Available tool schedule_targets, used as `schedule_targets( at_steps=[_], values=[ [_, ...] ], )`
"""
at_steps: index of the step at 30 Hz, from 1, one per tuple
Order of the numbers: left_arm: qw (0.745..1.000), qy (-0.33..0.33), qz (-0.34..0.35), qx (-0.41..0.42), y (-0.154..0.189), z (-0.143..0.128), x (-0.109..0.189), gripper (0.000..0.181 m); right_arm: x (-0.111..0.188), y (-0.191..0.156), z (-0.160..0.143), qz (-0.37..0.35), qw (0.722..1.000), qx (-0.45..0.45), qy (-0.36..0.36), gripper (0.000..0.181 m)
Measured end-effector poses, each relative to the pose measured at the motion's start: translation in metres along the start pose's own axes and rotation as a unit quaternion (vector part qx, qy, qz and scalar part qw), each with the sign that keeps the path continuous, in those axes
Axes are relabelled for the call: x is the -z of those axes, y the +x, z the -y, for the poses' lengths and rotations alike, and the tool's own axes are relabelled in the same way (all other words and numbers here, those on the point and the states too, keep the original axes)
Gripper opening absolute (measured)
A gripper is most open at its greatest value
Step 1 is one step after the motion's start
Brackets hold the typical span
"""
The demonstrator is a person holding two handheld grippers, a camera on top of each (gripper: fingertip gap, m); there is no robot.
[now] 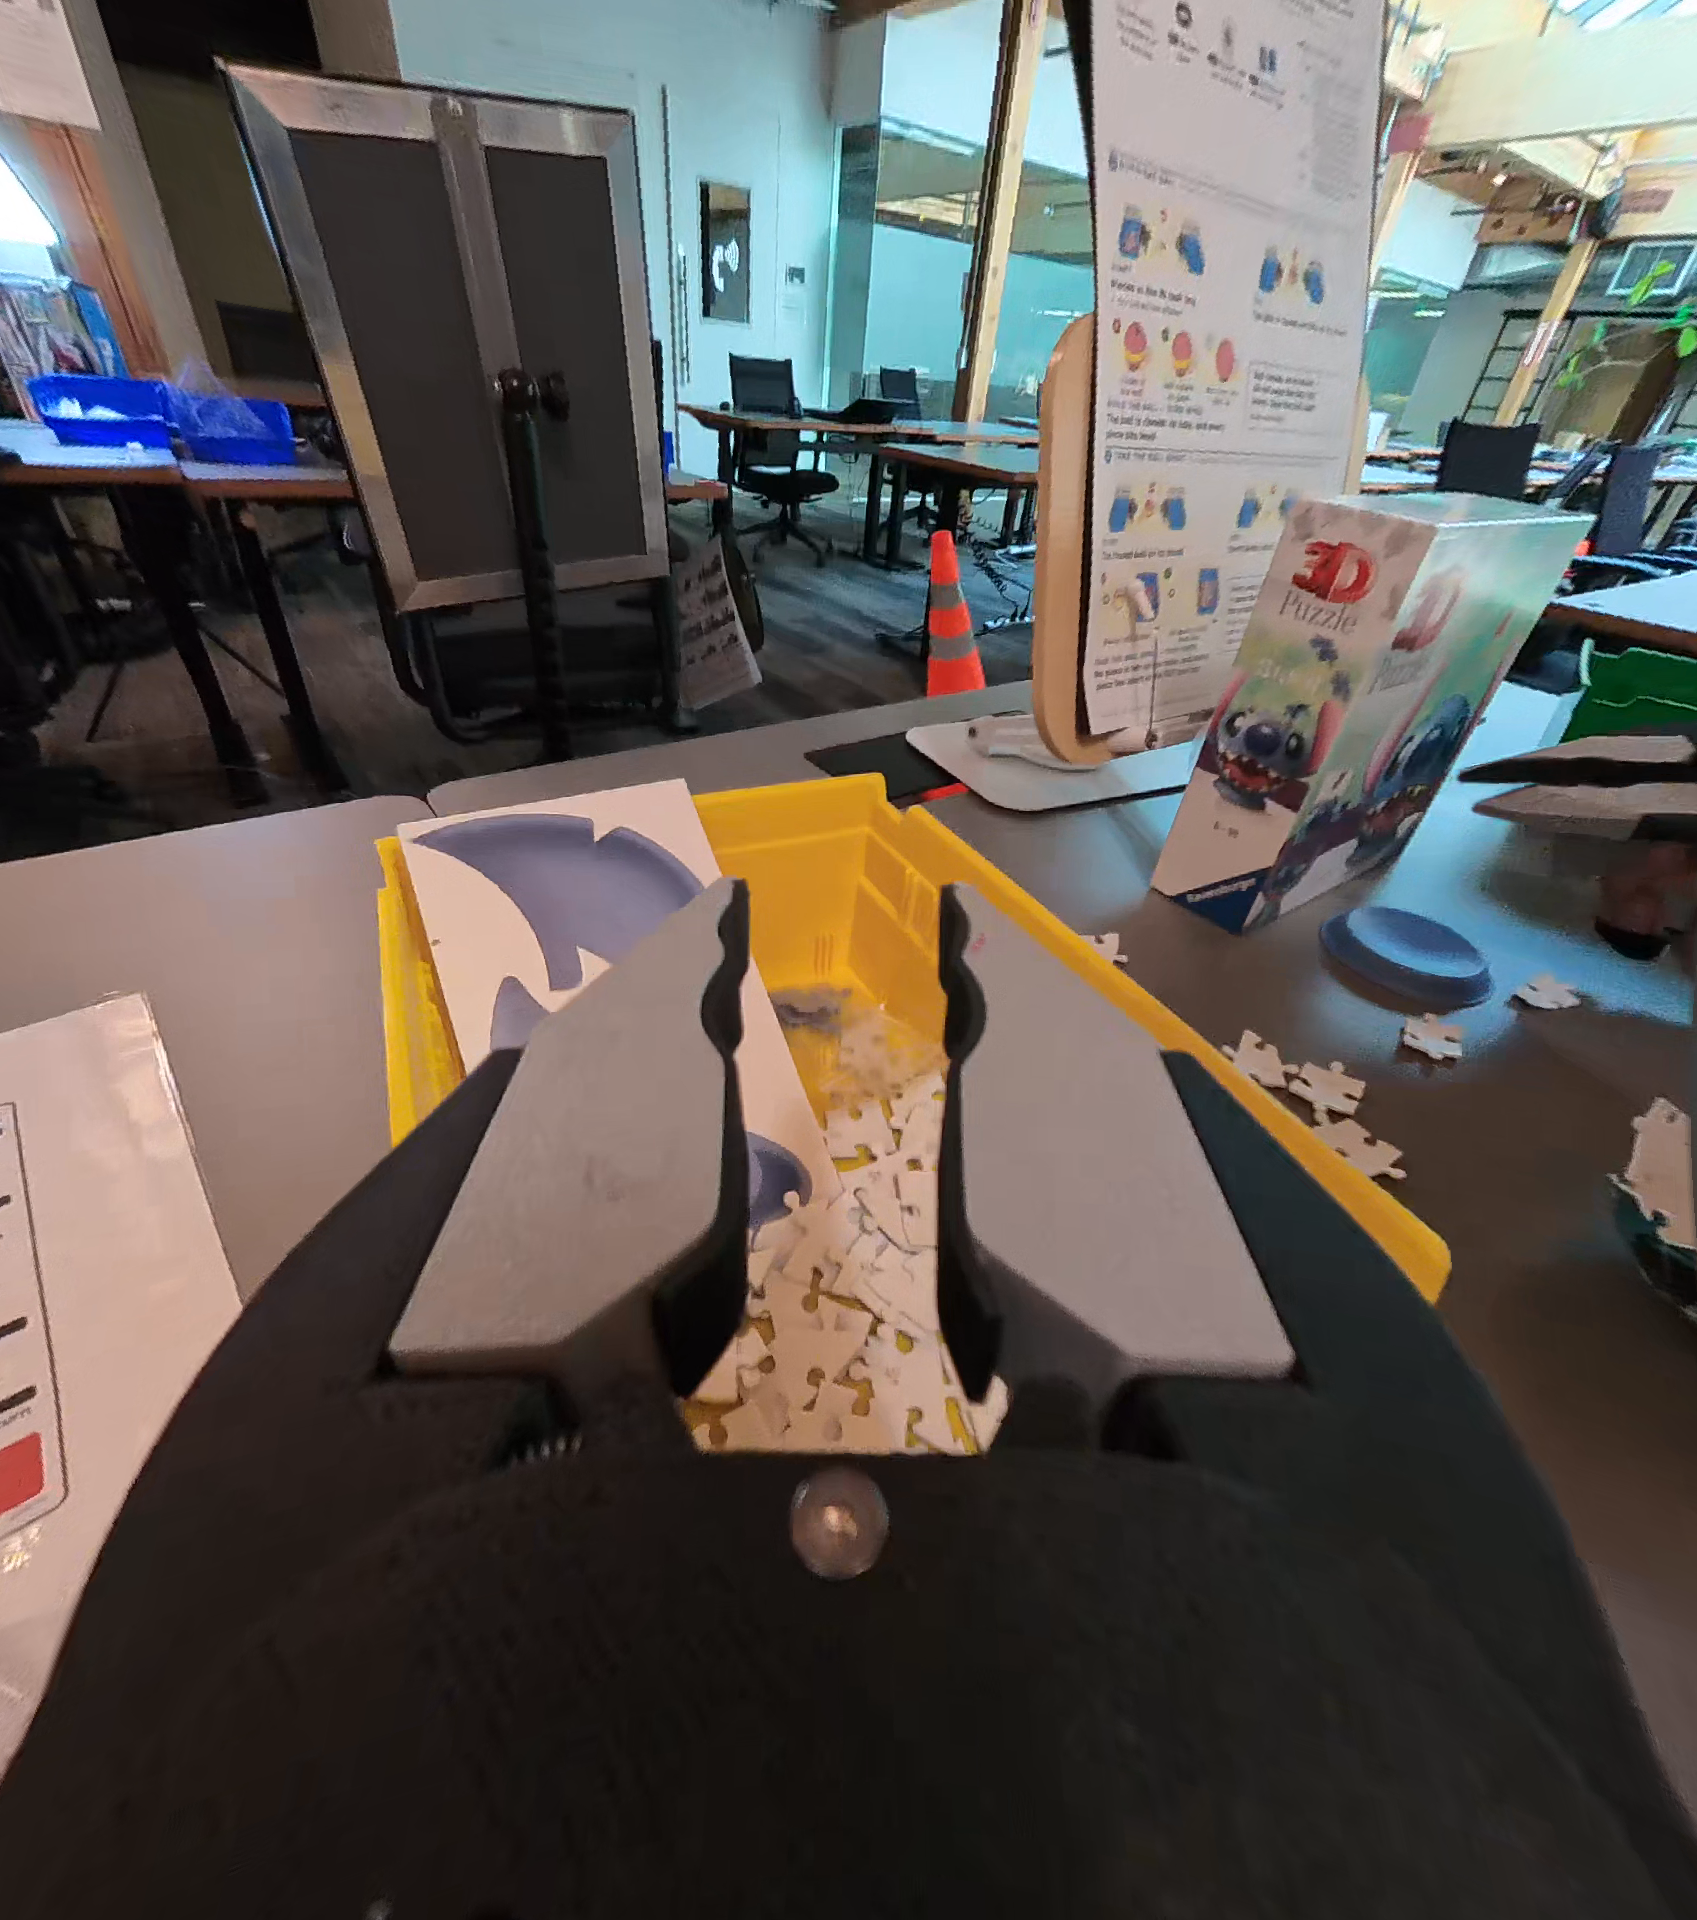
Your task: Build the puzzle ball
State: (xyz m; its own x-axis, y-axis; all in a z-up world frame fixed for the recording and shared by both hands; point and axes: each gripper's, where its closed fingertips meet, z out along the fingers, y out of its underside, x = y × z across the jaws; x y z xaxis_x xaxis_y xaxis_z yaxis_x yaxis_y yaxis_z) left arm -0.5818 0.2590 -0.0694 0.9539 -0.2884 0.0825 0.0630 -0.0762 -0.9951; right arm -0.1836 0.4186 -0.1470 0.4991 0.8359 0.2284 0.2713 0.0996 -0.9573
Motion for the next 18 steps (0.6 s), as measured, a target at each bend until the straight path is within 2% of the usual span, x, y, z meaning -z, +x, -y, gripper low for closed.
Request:
schedule_targets(
  at_steps=[3,5,18],
  values=[
    [1.0,-0.021,0.006,0.003,-0.004,-0.009,-0.004,0.034,-0.003,0.004,-0.015,0.008,0.999,-0.027,-0.028,0.029],
    [1.0,-0.03,0.004,0.0,-0.002,-0.013,-0.007,0.034,-0.007,0.004,-0.019,0.007,0.999,-0.023,-0.036,0.027],
    [0.999,-0.048,0.007,0.006,-0.007,-0.023,-0.012,0.033,-0.009,-0.001,-0.019,0.012,0.999,-0.017,-0.038,0.023]
  ],
)
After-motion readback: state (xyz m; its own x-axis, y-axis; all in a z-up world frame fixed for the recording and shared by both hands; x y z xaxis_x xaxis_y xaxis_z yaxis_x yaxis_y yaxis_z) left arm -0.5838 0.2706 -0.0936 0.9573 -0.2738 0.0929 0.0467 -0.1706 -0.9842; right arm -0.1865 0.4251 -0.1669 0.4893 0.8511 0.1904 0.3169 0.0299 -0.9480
